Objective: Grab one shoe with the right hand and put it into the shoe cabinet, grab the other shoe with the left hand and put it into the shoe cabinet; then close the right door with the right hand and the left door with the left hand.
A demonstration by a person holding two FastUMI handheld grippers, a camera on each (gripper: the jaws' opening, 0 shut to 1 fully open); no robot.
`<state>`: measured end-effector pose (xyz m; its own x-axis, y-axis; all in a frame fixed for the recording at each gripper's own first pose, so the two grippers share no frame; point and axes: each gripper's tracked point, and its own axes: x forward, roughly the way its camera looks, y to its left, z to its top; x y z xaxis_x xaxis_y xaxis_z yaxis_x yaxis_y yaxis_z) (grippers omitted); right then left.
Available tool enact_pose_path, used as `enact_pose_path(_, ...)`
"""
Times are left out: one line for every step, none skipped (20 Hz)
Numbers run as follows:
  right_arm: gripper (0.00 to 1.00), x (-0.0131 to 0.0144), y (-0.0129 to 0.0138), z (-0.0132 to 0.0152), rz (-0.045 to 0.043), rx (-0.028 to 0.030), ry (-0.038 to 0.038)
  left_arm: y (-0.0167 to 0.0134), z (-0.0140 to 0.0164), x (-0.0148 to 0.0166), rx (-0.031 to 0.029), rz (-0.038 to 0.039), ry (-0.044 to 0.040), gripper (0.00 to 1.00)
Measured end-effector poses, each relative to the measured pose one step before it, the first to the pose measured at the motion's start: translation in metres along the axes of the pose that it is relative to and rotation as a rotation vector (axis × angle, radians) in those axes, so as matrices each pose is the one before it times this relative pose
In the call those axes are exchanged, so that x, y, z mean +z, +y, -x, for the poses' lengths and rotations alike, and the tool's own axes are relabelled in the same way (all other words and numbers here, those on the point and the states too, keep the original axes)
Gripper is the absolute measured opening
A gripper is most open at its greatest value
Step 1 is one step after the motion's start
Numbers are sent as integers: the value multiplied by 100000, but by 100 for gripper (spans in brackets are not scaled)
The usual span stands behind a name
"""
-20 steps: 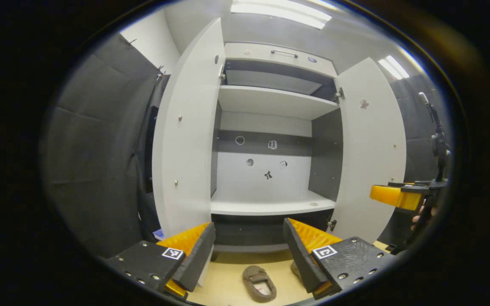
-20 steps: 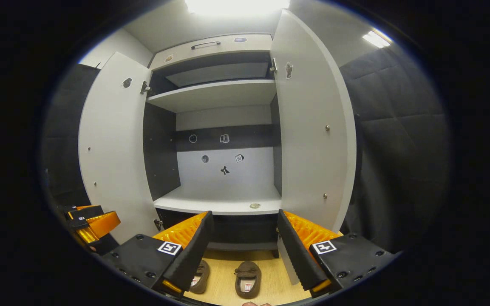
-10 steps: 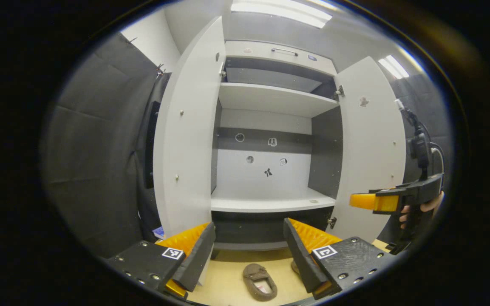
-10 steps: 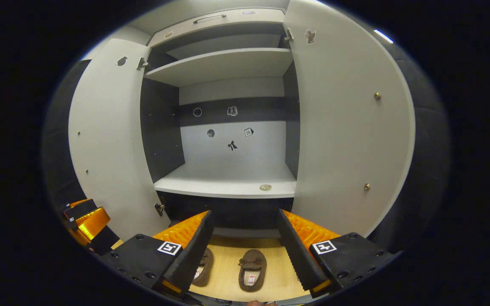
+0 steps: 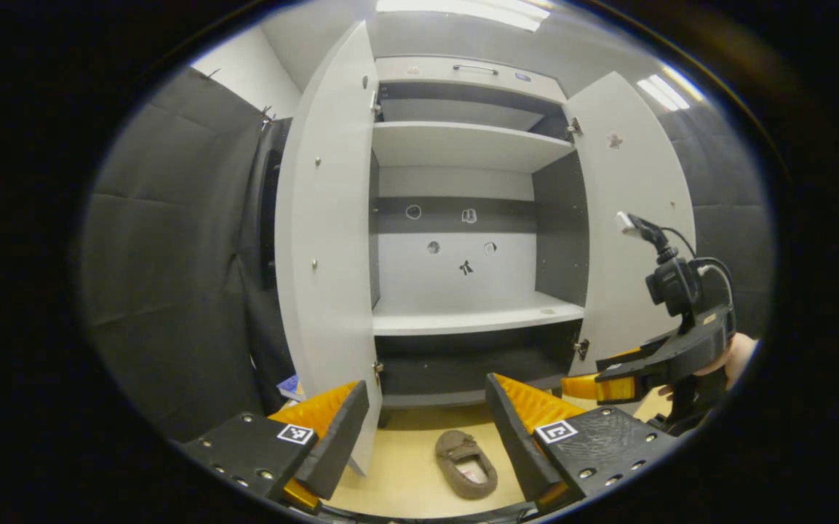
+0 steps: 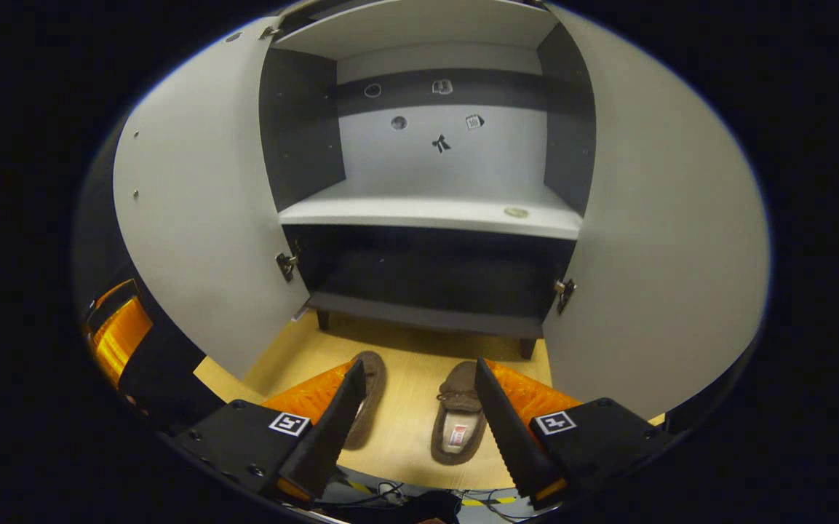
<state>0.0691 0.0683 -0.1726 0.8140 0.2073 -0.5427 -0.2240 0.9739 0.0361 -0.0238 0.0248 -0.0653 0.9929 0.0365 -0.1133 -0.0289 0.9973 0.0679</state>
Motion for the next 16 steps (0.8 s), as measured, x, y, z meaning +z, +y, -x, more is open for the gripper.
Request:
enact_pose_path(96,-1189,892,-720,-2472,4982,2695,56,127,-483,530,487,1494,99)
enact_pose_path(97,-1229,317,-858,-2254,2852,2065,17,66,-624,554,696,1302,99)
enact_pose_path(98,-1028,-457,-941,-2357,-256,1652,-107,23,-423,27,1071,1101,100)
enact_pose_path(98,-1328,-591,-788,-1844,-1289,2560,-157,138,-465,-186,1257,1045,100)
enact_pose_path(98,-1358,-413,-1026,-1312,-777,2865,-168,108,-426,-200,1142,852,94)
enact_pose_path(99,-1097,-426,-808,-791,-730,2535,-172,154,-456,-83,880,724,94)
enact_pose_path(99,-684,-326,-927,-181,-825,1999,-49,105,-350,36,585,708,94)
enact_pose_path(99,-668,-493,-724,45,-1121,1929,-121,268,-475,-16,425,911,94)
enact_pose_path(99,-737,-203,-603,327,-616,1707,-85,179,-351,-175,308,1026,94)
enact_pose_path(99,-377,-265,-630,329,-473,974,-40,-11,-509,-215,213,916,94)
enact_pose_path(99,-249,-99,-699,326,-273,948,52,-4,-63,-2,91,843,94)
enact_pose_path(99,-96,-223,-874,700,-216,602,-28,-23,-175,47,89,725,94)
enact_pose_path(99,-25,-372,-945,839,-981,238,9,-50,-109,97,143,776,94)
enact_pose_path(98,-188,-439,-941,1203,-1147,799,45,-76,-221,278,232,827,94)
enact_pose_path(99,-423,-479,-994,309,-2107,1013,48,-62,-73,341,374,705,94)
enact_pose_path(99,-474,-599,-924,-792,-2484,1897,18,-22,-148,225,450,566,93)
